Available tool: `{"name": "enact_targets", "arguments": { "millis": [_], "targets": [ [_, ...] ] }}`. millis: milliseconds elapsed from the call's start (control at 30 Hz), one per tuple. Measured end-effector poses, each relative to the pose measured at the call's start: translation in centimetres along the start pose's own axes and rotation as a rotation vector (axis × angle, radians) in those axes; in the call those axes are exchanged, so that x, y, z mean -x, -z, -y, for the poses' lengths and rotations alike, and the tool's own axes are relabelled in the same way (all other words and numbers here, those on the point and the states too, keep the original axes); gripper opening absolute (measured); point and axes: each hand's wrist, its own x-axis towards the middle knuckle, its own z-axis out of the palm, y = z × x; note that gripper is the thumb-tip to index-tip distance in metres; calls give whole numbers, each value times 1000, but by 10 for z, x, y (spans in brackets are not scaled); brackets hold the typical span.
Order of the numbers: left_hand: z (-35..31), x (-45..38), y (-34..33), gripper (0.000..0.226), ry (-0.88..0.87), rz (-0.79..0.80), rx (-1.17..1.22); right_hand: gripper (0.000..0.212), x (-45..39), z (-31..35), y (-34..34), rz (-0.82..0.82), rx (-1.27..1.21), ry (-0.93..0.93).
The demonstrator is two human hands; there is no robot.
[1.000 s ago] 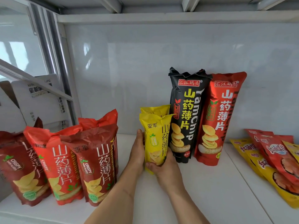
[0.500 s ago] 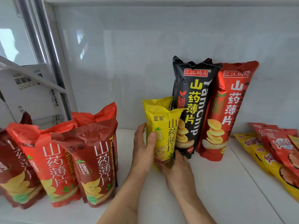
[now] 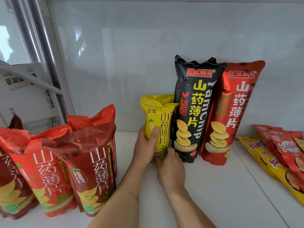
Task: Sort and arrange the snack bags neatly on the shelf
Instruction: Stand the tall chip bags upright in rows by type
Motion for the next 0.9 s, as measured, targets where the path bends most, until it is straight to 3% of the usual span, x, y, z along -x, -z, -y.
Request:
{"name": "enact_targets", "arguments": {
  "millis": [100, 500, 667, 900],
  "targets": [
    [8, -8, -2, 52, 24, 21, 12, 39, -3, 1, -5, -39, 40, 7],
    [24, -22, -7, 43, 31, 13, 9, 44, -9, -3, -9, -72, 108, 36],
    [27, -23, -6, 53, 26, 14, 31, 43, -9, -2, -8, -60, 139, 49],
    [24, -9, 1, 47, 26, 22, -20, 31, -7, -2, -3, -30, 105, 16]
  ]
}}
